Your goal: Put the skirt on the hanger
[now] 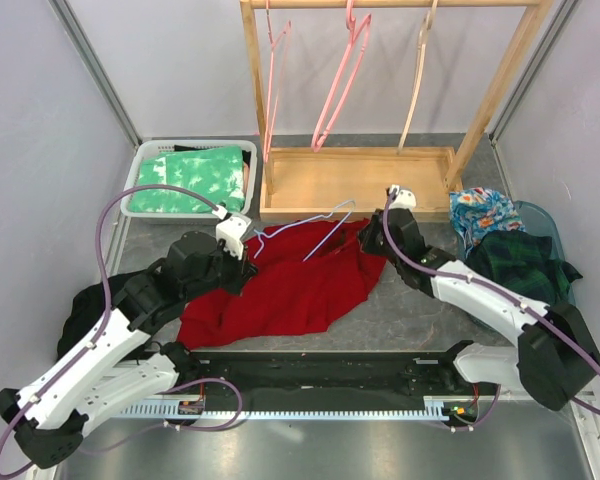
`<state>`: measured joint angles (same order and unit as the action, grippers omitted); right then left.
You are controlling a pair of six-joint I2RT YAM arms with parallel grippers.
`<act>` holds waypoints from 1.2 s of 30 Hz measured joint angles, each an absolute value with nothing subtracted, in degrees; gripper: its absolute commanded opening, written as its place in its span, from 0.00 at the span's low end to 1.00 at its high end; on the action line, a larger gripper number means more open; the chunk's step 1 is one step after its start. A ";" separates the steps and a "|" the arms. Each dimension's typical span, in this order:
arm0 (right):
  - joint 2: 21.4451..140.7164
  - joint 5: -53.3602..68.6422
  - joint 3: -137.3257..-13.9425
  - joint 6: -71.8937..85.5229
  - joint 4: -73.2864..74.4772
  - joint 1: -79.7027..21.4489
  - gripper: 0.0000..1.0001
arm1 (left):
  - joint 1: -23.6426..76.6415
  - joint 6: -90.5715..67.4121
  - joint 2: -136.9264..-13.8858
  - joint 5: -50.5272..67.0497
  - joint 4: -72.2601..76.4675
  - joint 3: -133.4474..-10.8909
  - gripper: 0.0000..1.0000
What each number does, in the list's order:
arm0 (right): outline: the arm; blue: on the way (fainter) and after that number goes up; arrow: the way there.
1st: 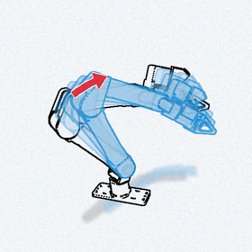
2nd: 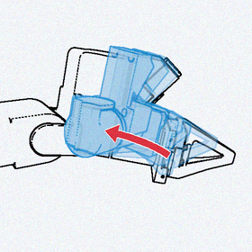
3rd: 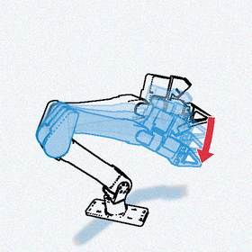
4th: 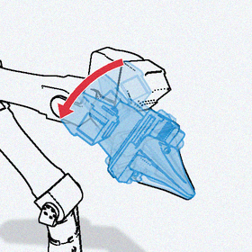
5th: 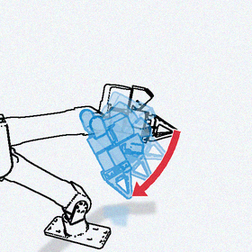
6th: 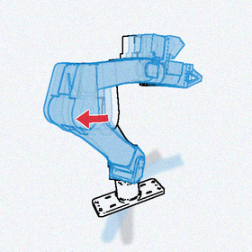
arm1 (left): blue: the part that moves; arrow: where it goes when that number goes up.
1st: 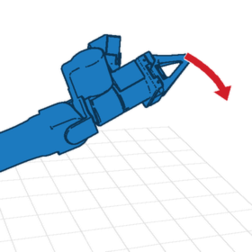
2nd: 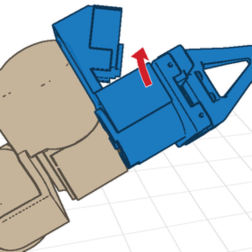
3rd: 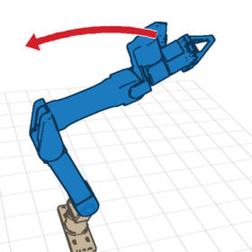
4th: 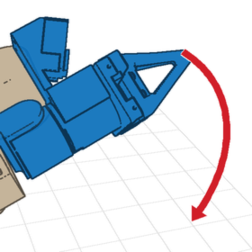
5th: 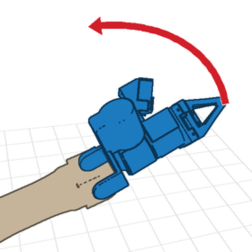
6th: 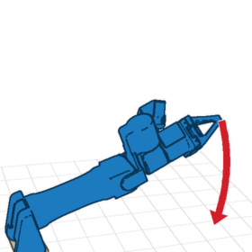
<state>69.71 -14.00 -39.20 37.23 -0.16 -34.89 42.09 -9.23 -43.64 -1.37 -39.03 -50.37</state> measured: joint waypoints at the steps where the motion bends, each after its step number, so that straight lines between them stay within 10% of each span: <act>1: 70.85 -13.58 -40.95 36.93 -0.01 -33.82 0.00 | 42.09 -9.04 -43.24 -0.89 -38.94 -50.37 0.02; 36: 66.24 -2.39 -56.31 31.62 19.03 -21.43 0.00 | 48.25 -6.11 -55.22 -3.57 -37.87 -53.78 0.02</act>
<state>66.24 -2.39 -56.31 31.62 19.03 -21.43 48.25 -6.11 -55.22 -3.57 -37.87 -53.78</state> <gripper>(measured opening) 0.010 0.070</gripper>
